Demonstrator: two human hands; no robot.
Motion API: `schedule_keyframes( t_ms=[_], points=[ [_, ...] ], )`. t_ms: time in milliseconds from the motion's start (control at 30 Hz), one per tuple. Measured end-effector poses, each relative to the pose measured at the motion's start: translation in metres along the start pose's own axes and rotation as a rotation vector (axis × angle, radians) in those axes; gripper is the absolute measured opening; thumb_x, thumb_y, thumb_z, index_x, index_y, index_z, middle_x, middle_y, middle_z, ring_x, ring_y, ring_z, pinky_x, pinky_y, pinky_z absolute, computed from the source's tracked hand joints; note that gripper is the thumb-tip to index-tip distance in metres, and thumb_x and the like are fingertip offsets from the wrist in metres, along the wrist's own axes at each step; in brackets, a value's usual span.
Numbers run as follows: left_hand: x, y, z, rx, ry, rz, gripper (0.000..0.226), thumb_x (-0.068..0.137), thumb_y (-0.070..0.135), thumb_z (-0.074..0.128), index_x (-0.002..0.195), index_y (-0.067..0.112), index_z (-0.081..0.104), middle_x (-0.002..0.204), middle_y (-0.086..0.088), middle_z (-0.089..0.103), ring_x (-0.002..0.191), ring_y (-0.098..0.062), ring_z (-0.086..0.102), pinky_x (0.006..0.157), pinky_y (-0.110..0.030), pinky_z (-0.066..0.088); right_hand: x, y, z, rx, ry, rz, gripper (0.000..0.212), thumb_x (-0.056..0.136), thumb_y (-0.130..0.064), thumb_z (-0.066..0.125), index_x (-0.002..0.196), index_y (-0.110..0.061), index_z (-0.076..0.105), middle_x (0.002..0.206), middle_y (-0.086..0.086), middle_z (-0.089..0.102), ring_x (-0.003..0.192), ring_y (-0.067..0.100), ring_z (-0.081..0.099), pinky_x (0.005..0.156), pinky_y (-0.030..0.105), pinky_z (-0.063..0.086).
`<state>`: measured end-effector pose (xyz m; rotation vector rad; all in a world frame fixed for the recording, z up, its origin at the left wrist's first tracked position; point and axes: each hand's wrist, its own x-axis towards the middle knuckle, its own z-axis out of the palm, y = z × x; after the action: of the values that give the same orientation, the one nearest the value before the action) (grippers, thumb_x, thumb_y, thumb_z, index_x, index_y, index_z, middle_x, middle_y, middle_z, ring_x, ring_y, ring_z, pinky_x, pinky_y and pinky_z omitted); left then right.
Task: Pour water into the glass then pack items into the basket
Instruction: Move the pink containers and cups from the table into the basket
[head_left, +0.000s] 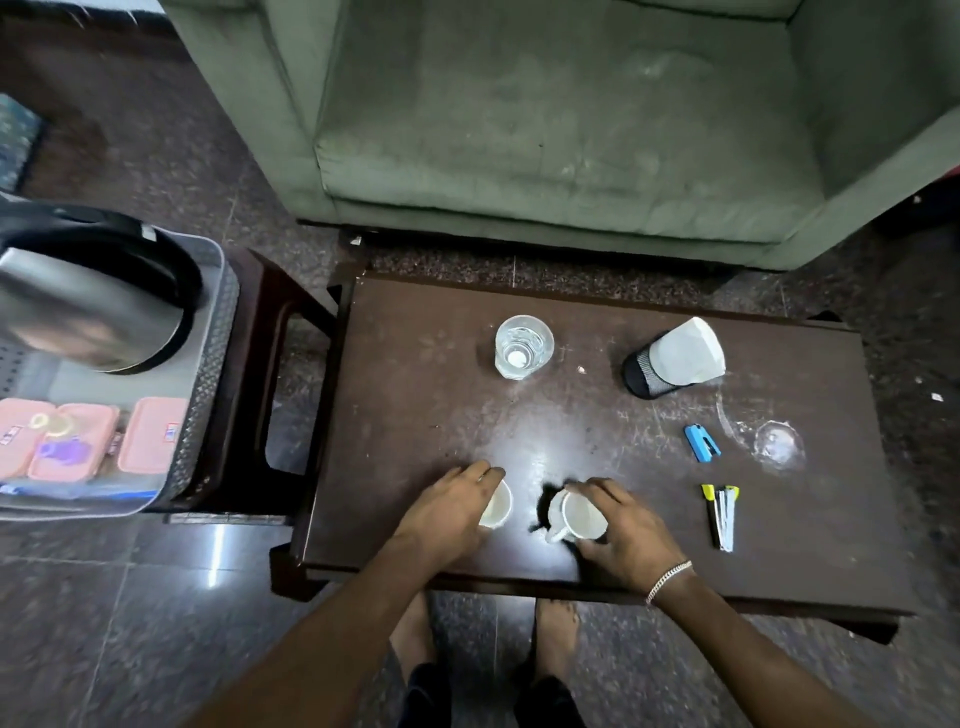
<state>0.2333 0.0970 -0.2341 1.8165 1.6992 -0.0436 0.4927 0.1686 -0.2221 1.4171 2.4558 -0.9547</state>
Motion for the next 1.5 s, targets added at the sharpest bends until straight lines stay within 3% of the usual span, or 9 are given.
schedule_keyframes(
  t_ms=[133,400,533,667,767,967,1067,1200,1500],
  points=[
    [-0.031,-0.028,-0.041,-0.145,0.118,-0.069,0.072,0.084,0.028,0.072,0.151,0.023,0.043,0.141,0.003,0.048,0.122,-0.026,0.057,0.104,-0.038,0.045,0.015,-0.047,-0.011,0.298,0.063,-0.013,0.066,0.065,-0.035,0.089,0.126,-0.036,0.064,0.121,-0.023,0.061,0.104,0.001,0.063,0.085,0.018,0.052],
    [-0.143,-0.124,-0.171,-0.27,0.402,-0.227,0.076,0.073,0.026,0.083,0.144,0.017,0.056,0.135,0.001,0.057,0.119,-0.018,0.06,0.097,-0.025,0.045,0.083,-0.207,-0.049,0.554,0.073,-0.222,0.064,0.064,-0.042,0.086,0.123,-0.046,0.063,0.12,-0.025,0.061,0.098,0.006,0.067,0.078,0.014,0.054],
    [-0.201,-0.191,-0.215,-0.357,0.571,-0.454,0.076,0.067,0.023,0.095,0.134,0.011,0.063,0.125,-0.009,0.06,0.105,-0.028,0.065,0.09,-0.041,0.055,0.122,-0.303,-0.053,0.569,0.08,-0.382,0.064,0.064,-0.043,0.082,0.125,-0.037,0.063,0.123,-0.022,0.062,0.1,-0.001,0.064,0.079,0.011,0.05],
    [-0.234,-0.257,-0.232,-0.412,0.694,-0.758,0.065,0.064,0.019,0.098,0.122,0.009,0.07,0.114,-0.016,0.07,0.099,-0.035,0.068,0.088,-0.045,0.055,0.151,-0.377,-0.042,0.548,0.077,-0.452,0.066,0.066,-0.031,0.087,0.127,-0.029,0.063,0.122,-0.012,0.064,0.089,-0.006,0.057,0.087,0.025,0.054],
    [-0.243,-0.298,-0.237,-0.411,0.706,-0.877,0.051,0.071,0.03,0.094,0.114,0.012,0.074,0.107,-0.014,0.076,0.097,-0.033,0.071,0.088,-0.047,0.056,0.169,-0.415,-0.028,0.487,0.049,-0.467,0.066,0.069,-0.036,0.086,0.129,-0.028,0.06,0.125,-0.008,0.061,0.103,0.006,0.059,0.097,0.036,0.051],
    [-0.228,-0.35,-0.239,-0.485,0.699,-1.006,0.026,0.072,0.031,0.092,0.083,0.019,0.071,0.073,-0.004,0.071,0.048,0.002,0.056,0.04,-0.013,0.037,0.202,-0.457,0.006,0.078,0.125,-0.475,0.062,0.077,-0.04,0.076,0.132,-0.024,0.054,0.122,0.001,0.057,0.11,0.029,0.061,0.089,0.042,0.048],
    [-0.216,-0.364,-0.236,-0.472,0.676,-1.04,0.033,0.068,0.03,0.094,0.077,0.017,0.066,0.083,-0.014,0.072,0.068,-0.024,0.066,0.057,-0.023,0.045,0.219,-0.467,0.018,-0.158,0.141,-0.453,0.061,0.077,-0.043,0.075,0.129,-0.023,0.052,0.122,0.003,0.056,0.107,0.033,0.064,0.09,0.045,0.038],
    [-0.206,-0.38,-0.225,-0.433,0.581,-1.059,0.06,0.067,0.04,0.094,0.107,0.003,0.068,0.108,-0.02,0.071,0.105,-0.038,0.066,0.079,-0.04,0.048,0.232,-0.471,0.037,-0.271,0.119,-0.452,0.062,0.076,-0.047,0.076,0.126,-0.021,0.051,0.12,0.006,0.058,0.098,0.034,0.068,0.094,0.048,0.029],
    [-0.194,-0.388,-0.222,-0.31,0.483,-0.997,0.066,0.062,0.047,0.095,0.107,0.008,0.067,0.106,-0.021,0.072,0.099,-0.039,0.069,0.077,-0.04,0.052,0.246,-0.469,0.058,-0.387,0.077,-0.426,0.057,0.073,-0.045,0.075,0.119,-0.02,0.051,0.121,0.003,0.062,0.096,0.032,0.07,0.095,0.048,0.013]
  ],
)
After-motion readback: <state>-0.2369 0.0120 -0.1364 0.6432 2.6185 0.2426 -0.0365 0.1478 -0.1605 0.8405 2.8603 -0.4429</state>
